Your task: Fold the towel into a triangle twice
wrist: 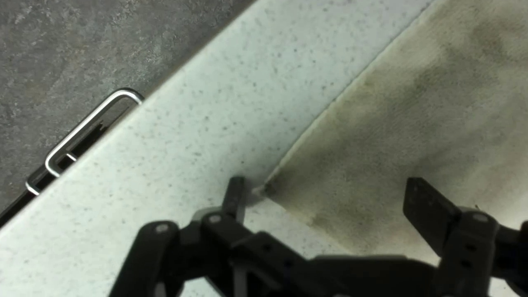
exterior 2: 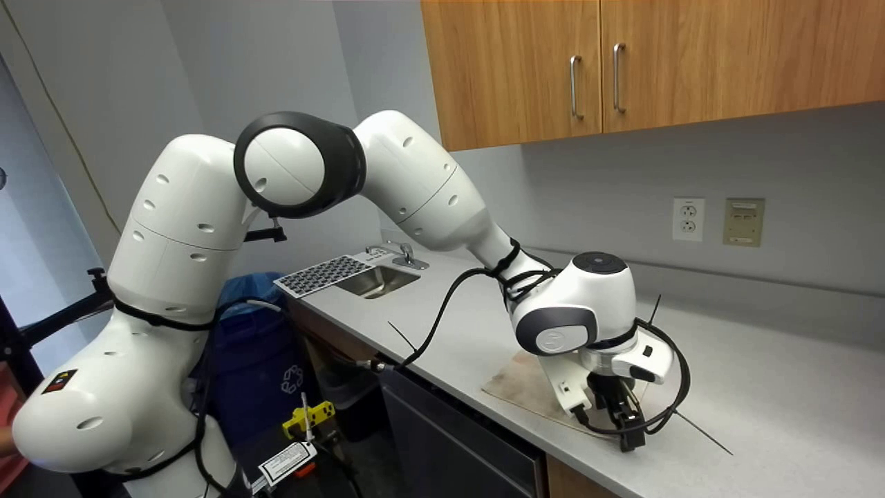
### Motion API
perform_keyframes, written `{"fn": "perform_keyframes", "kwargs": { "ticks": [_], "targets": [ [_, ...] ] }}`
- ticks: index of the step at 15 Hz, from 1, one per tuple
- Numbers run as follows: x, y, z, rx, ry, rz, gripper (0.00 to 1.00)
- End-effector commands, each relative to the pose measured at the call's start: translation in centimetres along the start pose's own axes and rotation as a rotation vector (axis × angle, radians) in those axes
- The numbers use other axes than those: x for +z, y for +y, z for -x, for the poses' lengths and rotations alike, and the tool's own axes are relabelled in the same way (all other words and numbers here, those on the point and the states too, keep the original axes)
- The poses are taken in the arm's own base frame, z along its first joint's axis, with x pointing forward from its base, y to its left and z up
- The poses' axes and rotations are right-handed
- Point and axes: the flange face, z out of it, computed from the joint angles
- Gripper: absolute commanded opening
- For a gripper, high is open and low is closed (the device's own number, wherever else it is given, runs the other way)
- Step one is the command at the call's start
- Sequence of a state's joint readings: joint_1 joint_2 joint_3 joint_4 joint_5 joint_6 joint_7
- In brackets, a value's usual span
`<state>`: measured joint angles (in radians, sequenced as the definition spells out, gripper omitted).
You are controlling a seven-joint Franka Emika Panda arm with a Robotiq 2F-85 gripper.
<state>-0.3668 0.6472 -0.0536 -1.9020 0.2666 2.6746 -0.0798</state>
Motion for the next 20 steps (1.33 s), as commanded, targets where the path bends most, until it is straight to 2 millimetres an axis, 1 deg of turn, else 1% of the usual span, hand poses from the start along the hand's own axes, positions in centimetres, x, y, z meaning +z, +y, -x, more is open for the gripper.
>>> {"fn": "perform_keyframes", "kwargs": {
  "ticks": [1, 4, 8, 9, 10, 14, 17, 20],
  "targets": [
    [0.3, 0.2, -1.2, -0.009, 0.007, -0.018, 0.68],
    [0.0, 0.3, -1.5, -0.012, 0.011, -0.004, 0.42],
    [-0.4, 0.4, -1.7, -0.013, 0.017, -0.008, 0.13],
    [-0.4, 0.4, -1.7, -0.013, 0.014, -0.005, 0.05],
    [-0.5, 0.4, -1.7, -0.014, 0.014, -0.004, 0.01],
    [-1.4, 0.4, -1.5, -0.029, 0.007, 0.021, 0.00],
    [-2.8, 0.6, -0.7, -0.074, -0.025, 0.055, 0.00],
    [-4.6, 1.4, 0.2, -0.140, -0.088, 0.113, 0.00]
  ]
}}
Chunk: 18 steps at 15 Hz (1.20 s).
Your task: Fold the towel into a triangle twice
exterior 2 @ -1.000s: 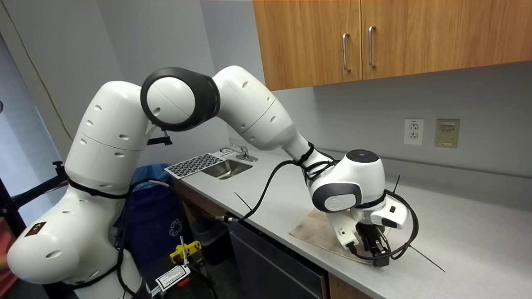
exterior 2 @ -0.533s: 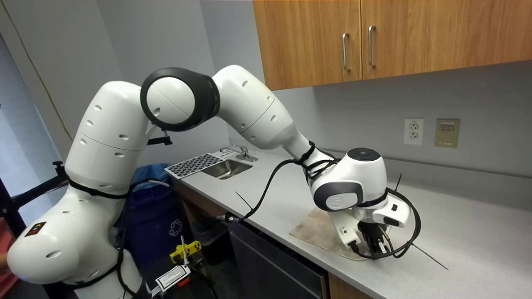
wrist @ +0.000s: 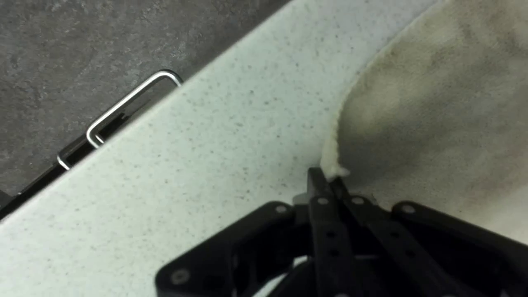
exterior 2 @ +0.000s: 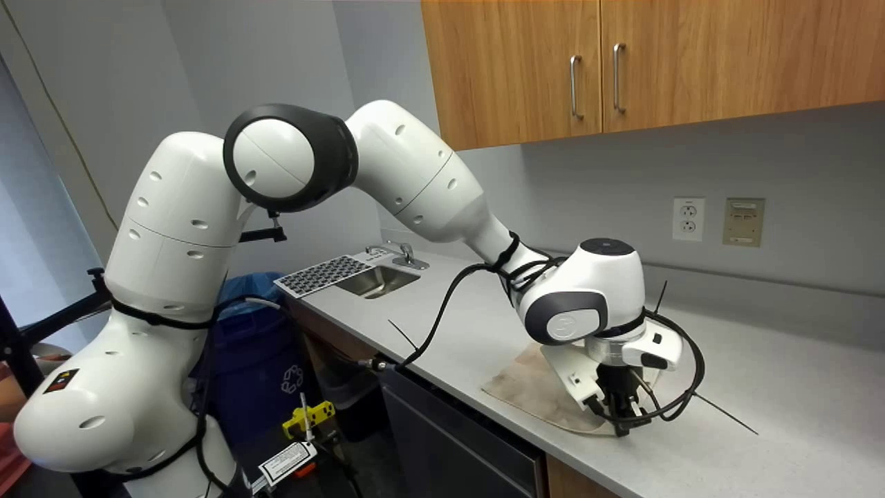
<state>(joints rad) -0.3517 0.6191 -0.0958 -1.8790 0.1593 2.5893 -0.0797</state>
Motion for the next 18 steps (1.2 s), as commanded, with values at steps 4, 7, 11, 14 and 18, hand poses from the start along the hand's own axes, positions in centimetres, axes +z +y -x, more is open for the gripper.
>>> {"fn": "perform_keyframes", "kwargs": {
  "ticks": [4, 7, 11, 14, 18],
  "targets": [
    [-5.1, 2.3, 1.6, -0.095, -0.117, 0.130, 0.00],
    [-6.4, 1.4, 0.3, -0.127, -0.090, 0.128, 0.00],
    [-6.2, -2.8, -1.7, -0.177, -0.035, 0.074, 0.00],
    [-5.1, -6.6, -3.3, -0.222, -0.008, 0.055, 0.00],
    [-3.3, -11.4, -5.2, -0.285, 0.004, 0.048, 0.00]
  ]
}}
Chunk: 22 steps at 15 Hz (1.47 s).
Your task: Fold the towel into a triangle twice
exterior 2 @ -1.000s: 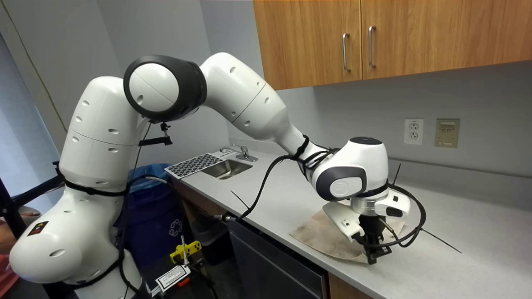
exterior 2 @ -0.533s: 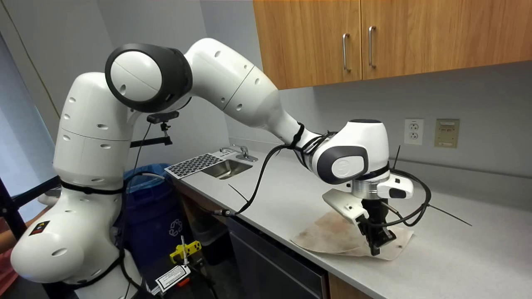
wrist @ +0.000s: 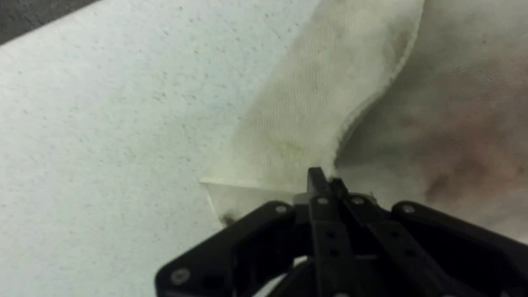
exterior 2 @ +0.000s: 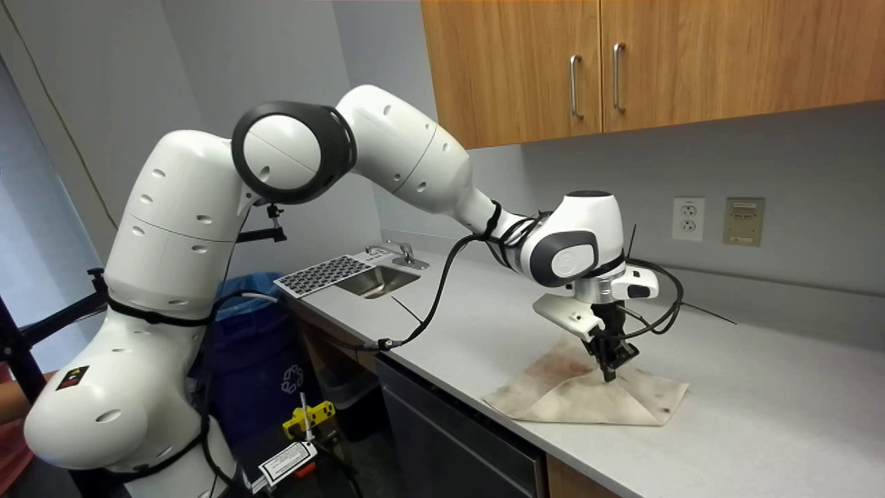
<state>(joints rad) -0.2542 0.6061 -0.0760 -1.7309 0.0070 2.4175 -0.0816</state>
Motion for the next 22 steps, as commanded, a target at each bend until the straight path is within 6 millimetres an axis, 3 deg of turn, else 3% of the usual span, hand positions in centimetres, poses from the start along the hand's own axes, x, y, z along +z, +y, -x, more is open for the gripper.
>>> {"fn": "perform_keyframes", "kwargs": {
  "ticks": [1, 7, 12, 18, 22],
  "targets": [
    [1.6, -3.3, -3.4, -0.060, 0.029, -0.004, 0.00],
    [1.4, -8.3, -6.8, -0.130, 0.085, -0.019, 0.00],
    [0.4, -11.6, -8.0, -0.184, 0.122, -0.048, 0.00],
    [1.0, -14.6, -5.6, -0.329, 0.053, -0.138, 0.00],
    [2.3, -15.2, -4.2, -0.388, -0.010, -0.169, 0.00]
  ]
}}
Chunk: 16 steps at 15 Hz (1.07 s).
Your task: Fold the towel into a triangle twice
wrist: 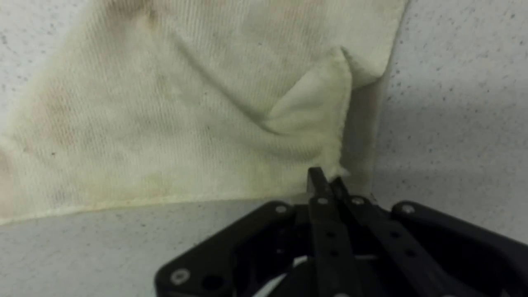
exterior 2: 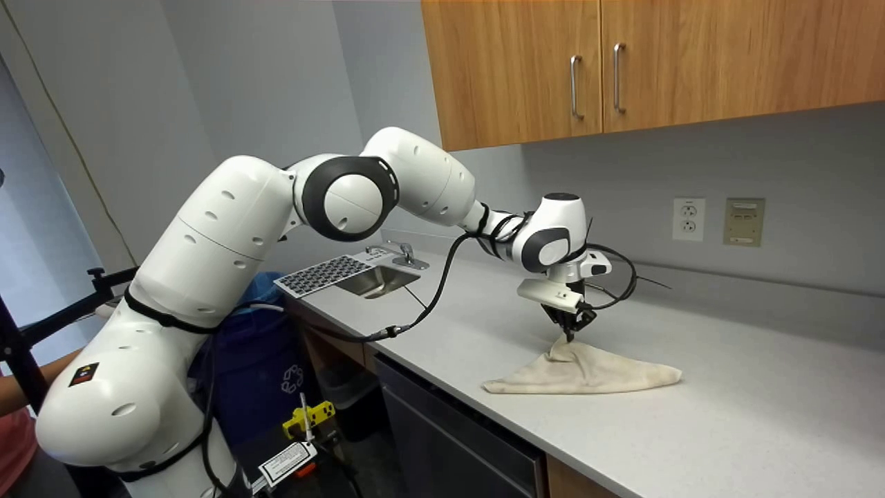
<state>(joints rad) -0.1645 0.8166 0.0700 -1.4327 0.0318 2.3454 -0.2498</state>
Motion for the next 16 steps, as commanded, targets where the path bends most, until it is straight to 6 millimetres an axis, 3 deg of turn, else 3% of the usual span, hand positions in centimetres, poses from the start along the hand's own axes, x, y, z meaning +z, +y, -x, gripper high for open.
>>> {"fn": "perform_keyframes", "kwargs": {
  "ticks": [1, 7, 14, 15, 16],
  "targets": [
    [0.4, -0.2, 1.1, -0.050, -0.048, -0.052, 0.00],
    [1.1, -0.1, 0.9, -0.041, -0.054, -0.045, 0.00],
    [0.1, 0.3, -1.1, 0.027, 0.028, -0.024, 0.00],
    [-0.1, 0.3, -1.2, 0.043, 0.029, -0.034, 0.26],
    [-0.1, 0.3, -1.3, 0.052, 0.028, -0.040, 0.29]
  ]
}}
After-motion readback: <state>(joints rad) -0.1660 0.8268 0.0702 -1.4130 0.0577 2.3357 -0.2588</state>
